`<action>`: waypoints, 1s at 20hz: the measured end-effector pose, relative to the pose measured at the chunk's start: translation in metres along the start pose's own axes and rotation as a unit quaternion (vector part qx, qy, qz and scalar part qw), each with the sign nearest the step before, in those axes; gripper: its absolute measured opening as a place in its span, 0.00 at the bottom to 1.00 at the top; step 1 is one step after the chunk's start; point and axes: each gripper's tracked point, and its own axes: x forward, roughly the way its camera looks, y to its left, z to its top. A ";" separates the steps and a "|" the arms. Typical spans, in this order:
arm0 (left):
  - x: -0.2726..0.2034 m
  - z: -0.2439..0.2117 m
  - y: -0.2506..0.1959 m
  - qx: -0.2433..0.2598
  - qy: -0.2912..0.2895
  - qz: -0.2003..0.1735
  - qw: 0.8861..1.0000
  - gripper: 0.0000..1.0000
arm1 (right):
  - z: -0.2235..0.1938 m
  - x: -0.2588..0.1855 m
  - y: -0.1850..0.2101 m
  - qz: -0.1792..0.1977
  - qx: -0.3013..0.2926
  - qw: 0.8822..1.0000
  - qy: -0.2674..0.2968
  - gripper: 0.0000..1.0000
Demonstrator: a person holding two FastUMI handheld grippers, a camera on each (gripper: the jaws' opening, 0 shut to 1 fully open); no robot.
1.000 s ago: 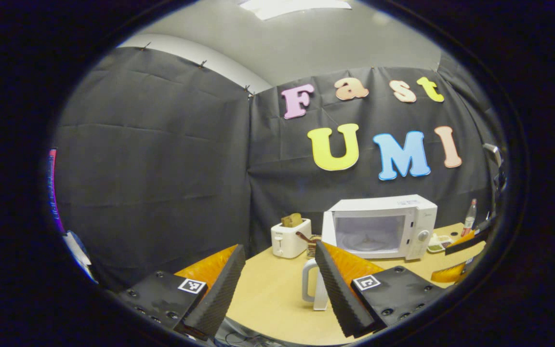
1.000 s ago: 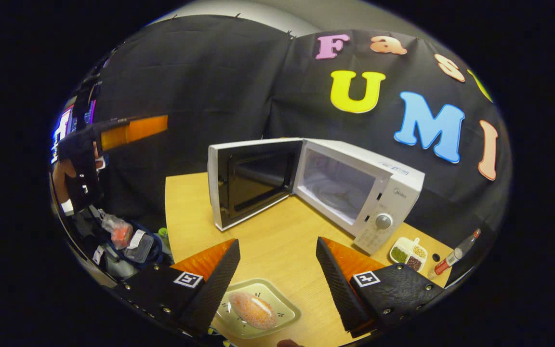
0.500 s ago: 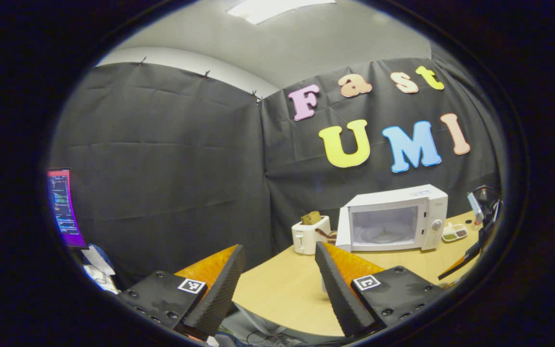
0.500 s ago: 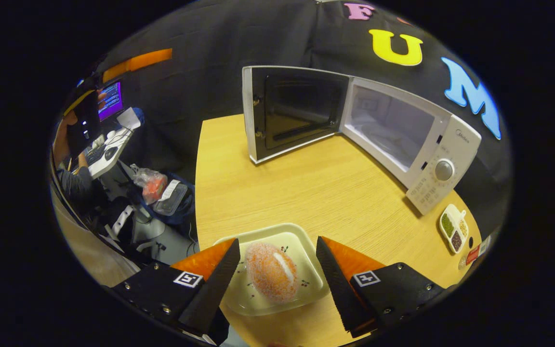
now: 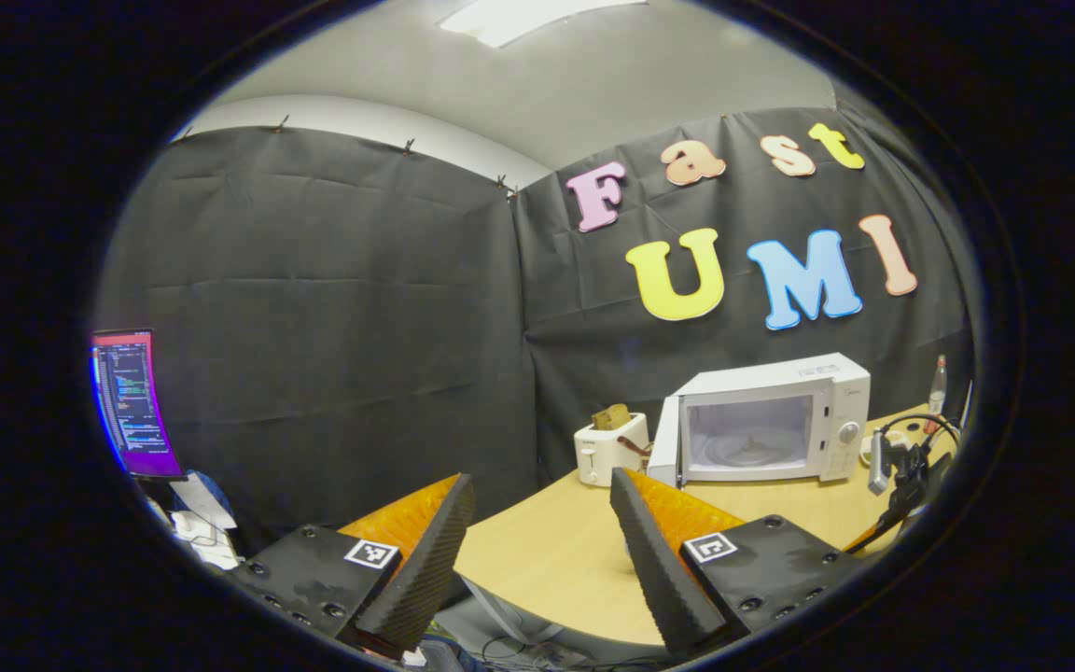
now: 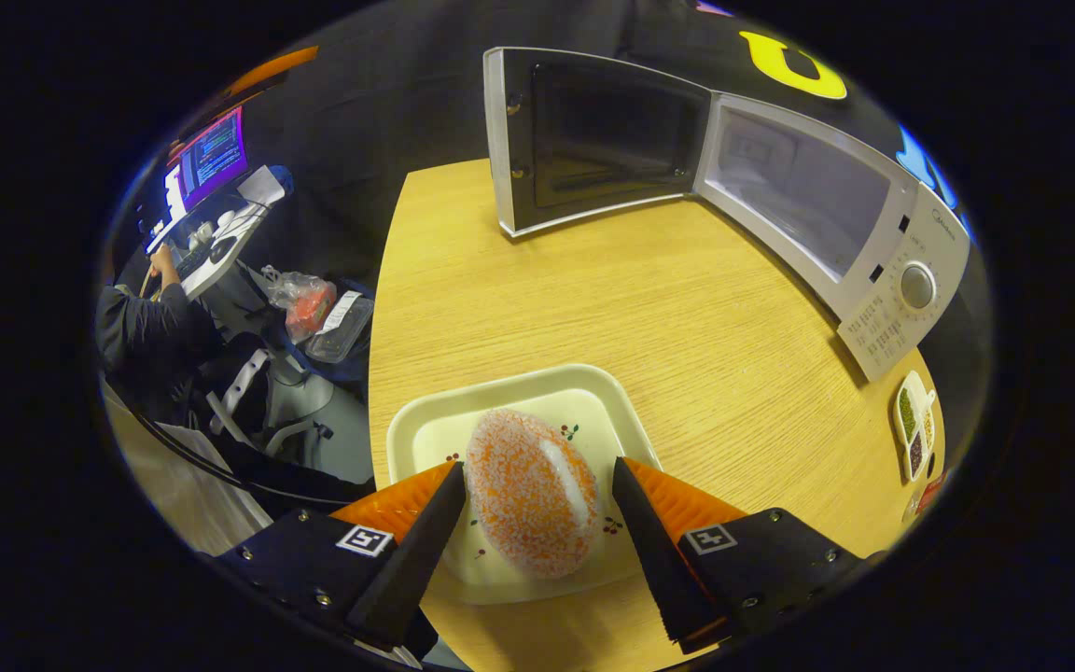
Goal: Open the microwave oven with the left hand, put the food in, and close the microwave oven.
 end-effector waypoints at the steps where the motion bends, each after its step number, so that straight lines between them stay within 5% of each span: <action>1: 0.000 0.002 -0.001 -0.002 -0.001 0.001 1.000 0.93 | -0.001 0.003 0.002 0.007 0.002 1.000 0.003 0.97; 5: -0.003 0.004 -0.003 -0.002 -0.005 0.006 1.000 0.93 | 0.003 -0.001 0.004 -0.001 -0.006 1.000 -0.009 0.75; 12: 0.005 0.012 -0.007 -0.001 -0.013 0.015 1.000 0.93 | 0.054 -0.042 -0.008 -0.037 -0.016 0.996 -0.085 0.75; 20: 0.059 0.012 -0.015 -0.023 -0.027 -0.008 0.999 0.95 | 0.136 -0.090 -0.060 -0.122 -0.011 0.979 -0.164 0.74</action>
